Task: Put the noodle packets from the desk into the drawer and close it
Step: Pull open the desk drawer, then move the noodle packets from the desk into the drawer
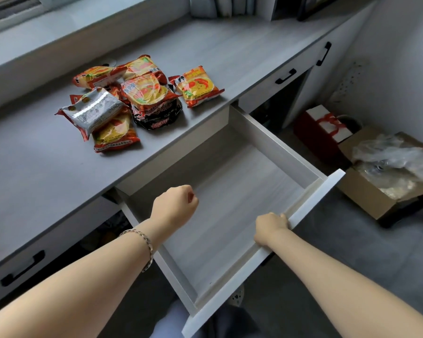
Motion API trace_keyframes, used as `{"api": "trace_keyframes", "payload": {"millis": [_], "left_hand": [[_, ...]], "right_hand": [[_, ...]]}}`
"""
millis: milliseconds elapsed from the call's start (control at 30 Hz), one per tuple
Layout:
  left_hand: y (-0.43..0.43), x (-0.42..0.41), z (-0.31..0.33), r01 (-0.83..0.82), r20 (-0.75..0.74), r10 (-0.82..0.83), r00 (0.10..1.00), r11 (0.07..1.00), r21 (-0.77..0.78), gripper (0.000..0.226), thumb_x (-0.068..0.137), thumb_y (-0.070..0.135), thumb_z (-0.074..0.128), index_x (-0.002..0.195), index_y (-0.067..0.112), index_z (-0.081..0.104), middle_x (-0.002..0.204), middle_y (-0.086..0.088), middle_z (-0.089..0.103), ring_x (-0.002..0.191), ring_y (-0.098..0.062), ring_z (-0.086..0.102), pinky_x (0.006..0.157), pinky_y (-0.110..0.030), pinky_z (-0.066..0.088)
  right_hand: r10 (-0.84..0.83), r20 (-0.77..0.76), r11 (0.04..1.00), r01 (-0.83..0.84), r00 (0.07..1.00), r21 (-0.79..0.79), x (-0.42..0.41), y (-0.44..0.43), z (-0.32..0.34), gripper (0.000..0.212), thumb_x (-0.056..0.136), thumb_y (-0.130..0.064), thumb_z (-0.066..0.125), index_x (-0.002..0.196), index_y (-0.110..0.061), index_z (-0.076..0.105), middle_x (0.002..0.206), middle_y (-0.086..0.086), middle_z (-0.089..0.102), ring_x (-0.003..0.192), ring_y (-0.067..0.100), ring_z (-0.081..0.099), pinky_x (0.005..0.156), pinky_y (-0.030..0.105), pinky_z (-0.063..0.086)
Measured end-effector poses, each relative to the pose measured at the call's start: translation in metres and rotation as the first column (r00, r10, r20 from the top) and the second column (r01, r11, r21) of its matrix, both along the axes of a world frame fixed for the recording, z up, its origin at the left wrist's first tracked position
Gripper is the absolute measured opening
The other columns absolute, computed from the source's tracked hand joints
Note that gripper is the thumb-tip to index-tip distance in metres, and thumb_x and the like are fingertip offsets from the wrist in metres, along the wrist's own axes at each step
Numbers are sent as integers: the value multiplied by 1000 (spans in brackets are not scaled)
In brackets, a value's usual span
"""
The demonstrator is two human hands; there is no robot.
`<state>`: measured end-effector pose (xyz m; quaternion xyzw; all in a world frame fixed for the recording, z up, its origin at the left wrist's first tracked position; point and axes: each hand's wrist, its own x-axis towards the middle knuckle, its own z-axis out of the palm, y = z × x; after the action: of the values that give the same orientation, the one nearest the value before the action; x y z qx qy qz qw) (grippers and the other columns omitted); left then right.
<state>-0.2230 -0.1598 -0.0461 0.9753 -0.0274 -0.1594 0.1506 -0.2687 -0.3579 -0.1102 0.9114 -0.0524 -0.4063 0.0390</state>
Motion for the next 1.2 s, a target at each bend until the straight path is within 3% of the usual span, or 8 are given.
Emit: {"api": "trace_keyframes", "payload": {"millis": [167, 300, 433, 600, 733, 900, 1033, 1200], "left_hand": [[6, 5, 4, 31, -13, -30, 999, 999, 20, 22, 91, 23, 44, 91, 13, 63, 92, -4, 69, 83, -27, 59, 66, -26, 38], [24, 29, 13, 29, 38, -29, 999, 1000, 8, 21, 92, 24, 45, 94, 13, 63, 93, -4, 69, 88, -28, 62, 68, -29, 43], [60, 74, 20, 29, 135, -16, 991, 995, -92, 23, 93, 21, 49, 112, 14, 59, 109, -5, 63, 99, -24, 60, 83, -37, 52], [121, 151, 24, -58, 291, 79, 954, 995, -81, 49, 88, 23, 58, 134, 14, 45, 142, -11, 37, 133, -29, 30, 112, -41, 28], [180, 220, 16, -179, 239, 182, 954, 983, -33, 76, 85, 42, 63, 147, 19, 26, 158, -12, 12, 146, -31, 9, 119, -46, 12], [229, 270, 0, -102, 84, 92, 992, 987, 128, 108, 67, 67, 67, 149, 19, 17, 146, -14, 36, 133, -35, 36, 112, -47, 29], [237, 274, -9, -78, 42, 76, 996, 995, 68, 112, 68, 66, 66, 151, 21, 6, 147, -13, 31, 134, -34, 31, 112, -46, 27], [253, 275, -5, -96, 65, 101, 993, 993, -71, 105, 69, 54, 73, 150, 21, 16, 140, -14, 41, 129, -32, 39, 107, -44, 35]], "right_hand": [[-17, -50, 999, 18, 999, 32, 14, 13, 18, 32, 89, -17, 41, 117, -12, 55, 126, 7, 59, 117, 26, 54, 99, 36, 35], [-185, 181, 960, 139, 966, 241, 51, 36, 50, 32, 89, -21, 45, 117, -12, 59, 125, 10, 61, 115, 30, 57, 92, 33, 44], [-407, 284, 836, 229, 868, 499, 98, 72, 80, 24, 86, -19, 46, 101, -19, 65, 109, 6, 69, 100, 28, 62, 79, 30, 47], [-476, 333, 776, 210, 814, 595, 167, 131, 99, 24, 88, -22, 47, 105, -18, 64, 109, 3, 68, 99, 25, 62, 79, 32, 49], [-601, 226, 648, 302, 766, 699, 220, 192, 84, 22, 87, -22, 52, 101, -12, 66, 109, 9, 68, 103, 27, 61, 88, 40, 53], [-734, 39, 507, 509, 678, 696, 257, 270, 59, 57, 84, -41, 59, 124, -2, 48, 127, 16, 56, 116, 32, 54, 85, 35, 46], [-856, -59, 358, 671, 514, 649, 274, 300, 44, 84, 73, -50, 68, 131, 1, 35, 134, 19, 49, 122, 34, 50, 91, 38, 47], [-801, -152, 311, 620, 579, 720, 272, 305, 38, 66, 66, -51, 73, 116, -9, 61, 116, 10, 67, 106, 26, 63, 89, 33, 51]]}}
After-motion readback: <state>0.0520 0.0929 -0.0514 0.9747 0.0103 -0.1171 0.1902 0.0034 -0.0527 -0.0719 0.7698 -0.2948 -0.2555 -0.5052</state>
